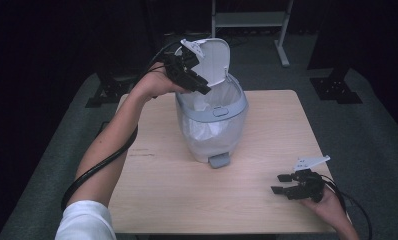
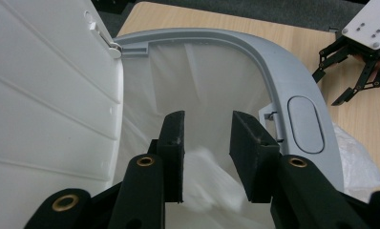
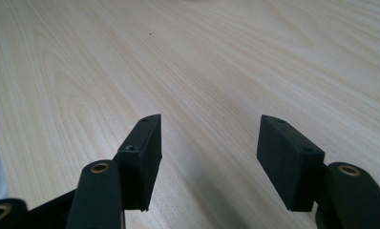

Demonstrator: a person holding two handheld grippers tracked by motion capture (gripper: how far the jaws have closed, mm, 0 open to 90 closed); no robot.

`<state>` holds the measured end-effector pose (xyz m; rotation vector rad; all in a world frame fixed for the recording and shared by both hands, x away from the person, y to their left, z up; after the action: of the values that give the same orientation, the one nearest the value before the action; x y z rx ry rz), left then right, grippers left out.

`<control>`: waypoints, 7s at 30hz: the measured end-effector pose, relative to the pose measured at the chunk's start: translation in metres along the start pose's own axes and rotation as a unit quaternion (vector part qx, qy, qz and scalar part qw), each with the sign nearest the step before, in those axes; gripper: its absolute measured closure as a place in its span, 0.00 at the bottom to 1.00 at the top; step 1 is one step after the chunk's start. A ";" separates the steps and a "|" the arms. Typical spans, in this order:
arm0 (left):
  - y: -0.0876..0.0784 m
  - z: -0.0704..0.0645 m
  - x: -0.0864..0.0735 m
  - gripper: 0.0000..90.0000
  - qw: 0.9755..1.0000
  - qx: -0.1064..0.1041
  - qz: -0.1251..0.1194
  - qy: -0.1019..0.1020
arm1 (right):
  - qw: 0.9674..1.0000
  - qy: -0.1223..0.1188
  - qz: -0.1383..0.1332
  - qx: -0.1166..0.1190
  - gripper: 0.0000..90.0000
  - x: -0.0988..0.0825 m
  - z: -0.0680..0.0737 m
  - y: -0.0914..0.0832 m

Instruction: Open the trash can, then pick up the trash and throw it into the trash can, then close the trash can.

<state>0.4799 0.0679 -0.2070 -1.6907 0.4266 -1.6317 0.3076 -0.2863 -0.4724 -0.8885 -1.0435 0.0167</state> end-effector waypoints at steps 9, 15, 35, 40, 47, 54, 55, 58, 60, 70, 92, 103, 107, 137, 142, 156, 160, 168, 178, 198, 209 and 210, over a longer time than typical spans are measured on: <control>-0.021 0.004 -0.012 0.70 1.000 0.009 -0.022 -0.016 | 1.000 -0.001 0.001 0.000 0.45 0.000 0.000 0.000; -0.038 0.007 -0.023 0.74 0.999 0.011 -0.027 -0.025 | 1.000 -0.001 0.002 -0.001 0.45 0.000 0.000 0.001; -0.069 0.035 -0.062 0.92 0.997 0.030 -0.030 -0.068 | 1.000 0.007 0.006 -0.004 0.45 -0.001 -0.001 0.002; -0.067 0.046 -0.070 0.92 0.996 0.039 -0.021 -0.082 | 1.000 0.008 0.003 -0.007 0.45 -0.001 -0.003 0.000; -0.065 0.064 -0.071 0.93 0.993 0.049 -0.032 -0.098 | 1.000 0.009 0.003 -0.007 0.45 -0.002 -0.005 -0.001; -0.062 0.082 -0.065 0.93 0.991 0.059 -0.047 -0.107 | 1.000 0.013 -0.004 -0.008 0.45 -0.003 -0.007 -0.004; -0.062 0.085 -0.064 0.93 0.991 0.060 -0.050 -0.109 | 1.000 0.013 -0.004 -0.008 0.45 -0.003 -0.007 -0.004; -0.061 0.090 -0.059 0.93 0.991 0.060 -0.052 -0.110 | 1.000 0.012 -0.002 -0.008 0.45 -0.003 -0.007 -0.004; -0.059 0.092 -0.054 0.93 0.991 0.058 -0.053 -0.108 | 1.000 0.014 -0.001 -0.007 0.45 -0.004 -0.007 -0.004; -0.049 0.098 -0.026 0.92 0.993 0.051 -0.053 -0.091 | 1.000 0.015 -0.002 -0.007 0.45 -0.006 -0.009 -0.005; -0.029 0.056 0.006 0.91 1.000 0.005 -0.026 -0.016 | 1.000 0.010 0.002 -0.005 0.45 -0.005 -0.006 -0.003; -0.019 0.034 0.009 0.87 1.000 -0.008 -0.017 0.007 | 1.000 0.004 0.006 -0.005 0.45 -0.005 -0.002 -0.002; -0.018 0.028 0.010 0.85 1.000 -0.011 -0.021 0.010 | 1.000 0.004 0.006 -0.002 0.45 -0.005 -0.001 0.000; 0.014 0.000 0.000 0.63 0.999 -0.034 0.003 0.017 | 1.000 0.001 0.005 0.003 0.45 -0.001 0.003 0.003; 0.022 -0.003 -0.002 0.56 0.999 -0.040 0.009 0.003 | 1.000 -0.002 0.005 0.002 0.45 -0.001 0.004 0.003; 0.028 -0.007 -0.001 0.50 1.000 -0.024 -0.007 -0.005 | 1.000 0.000 -0.001 -0.002 0.45 -0.001 0.002 0.001; 0.028 -0.009 -0.002 0.51 1.000 -0.016 -0.011 -0.009 | 1.000 0.001 -0.001 -0.003 0.45 -0.001 0.000 0.001; 0.030 -0.012 -0.006 0.51 1.000 -0.006 -0.015 0.005 | 1.000 0.000 -0.002 0.000 0.45 0.000 -0.001 0.003; 0.024 -0.010 -0.005 0.41 1.000 0.011 -0.001 0.007 | 1.000 -0.001 -0.004 -0.003 0.45 0.002 -0.001 0.001; -0.033 -0.009 -0.041 0.33 0.998 0.040 -0.027 -0.027 | 1.000 -0.004 -0.009 -0.004 0.44 0.009 -0.003 0.005; -0.051 -0.018 -0.058 0.33 0.998 0.050 -0.028 -0.030 | 1.000 -0.006 -0.008 -0.007 0.44 0.011 0.001 0.005; -0.052 -0.019 -0.060 0.32 0.998 0.052 -0.028 -0.031 | 1.000 -0.005 -0.008 -0.008 0.44 0.011 0.001 0.004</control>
<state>0.4404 0.1395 -0.2151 -1.6836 0.2604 -1.6082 0.3139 -0.2785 -0.4669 -0.8954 -1.0625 -0.0008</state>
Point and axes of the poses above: each handheld gripper's, and its own axes: y roughly forward along the jaws, x roughly out of its top, z roughly to its left, the point moved 2 cm from there along y, roughly forward along the jaws, and after that the axes turned 4 degrees about -z, right-handed, at the moved point
